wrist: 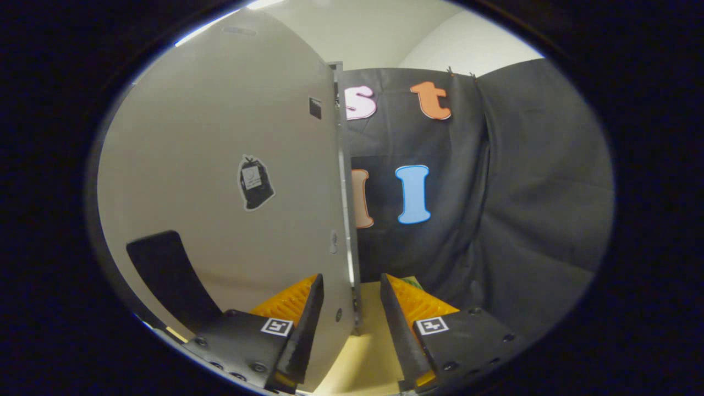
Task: Open the shoe cabinet door, grab the shoes and put them into the shoe cabinet, then close the shoe cabinet door.
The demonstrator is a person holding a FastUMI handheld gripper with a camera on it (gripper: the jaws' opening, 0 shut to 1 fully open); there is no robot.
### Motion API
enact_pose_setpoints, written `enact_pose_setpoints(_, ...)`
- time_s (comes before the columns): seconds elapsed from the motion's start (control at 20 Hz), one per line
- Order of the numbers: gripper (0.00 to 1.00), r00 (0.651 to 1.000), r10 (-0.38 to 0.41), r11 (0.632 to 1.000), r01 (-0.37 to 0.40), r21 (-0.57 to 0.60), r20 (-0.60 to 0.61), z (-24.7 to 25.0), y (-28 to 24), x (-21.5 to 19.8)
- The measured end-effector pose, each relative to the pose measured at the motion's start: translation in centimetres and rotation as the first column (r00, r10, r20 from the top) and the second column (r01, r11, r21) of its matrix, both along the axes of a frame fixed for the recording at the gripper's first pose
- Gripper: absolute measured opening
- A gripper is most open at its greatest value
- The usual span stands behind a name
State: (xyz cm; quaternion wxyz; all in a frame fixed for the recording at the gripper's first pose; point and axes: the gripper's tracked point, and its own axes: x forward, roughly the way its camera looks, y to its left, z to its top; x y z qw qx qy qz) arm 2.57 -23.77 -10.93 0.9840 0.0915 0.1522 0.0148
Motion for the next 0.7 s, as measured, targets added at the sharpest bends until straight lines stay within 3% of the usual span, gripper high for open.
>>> enact_pose_setpoints(0.2,0.66,1.000,0.015,1.000,-0.015,0.004,0.014,0.3,6.5,1.2)
enact_pose_setpoints(0.35,0.66,0.997,0.072,0.997,-0.072,0.014,0.036,0.6,12.4,2.9)
enact_pose_setpoints(0.6,0.66,0.990,0.141,0.990,-0.142,0.017,0.025,0.0,18.1,6.9)
enact_pose_setpoints(0.7,0.66,0.990,0.134,0.991,-0.135,0.007,0.030,0.0,19.5,7.8)
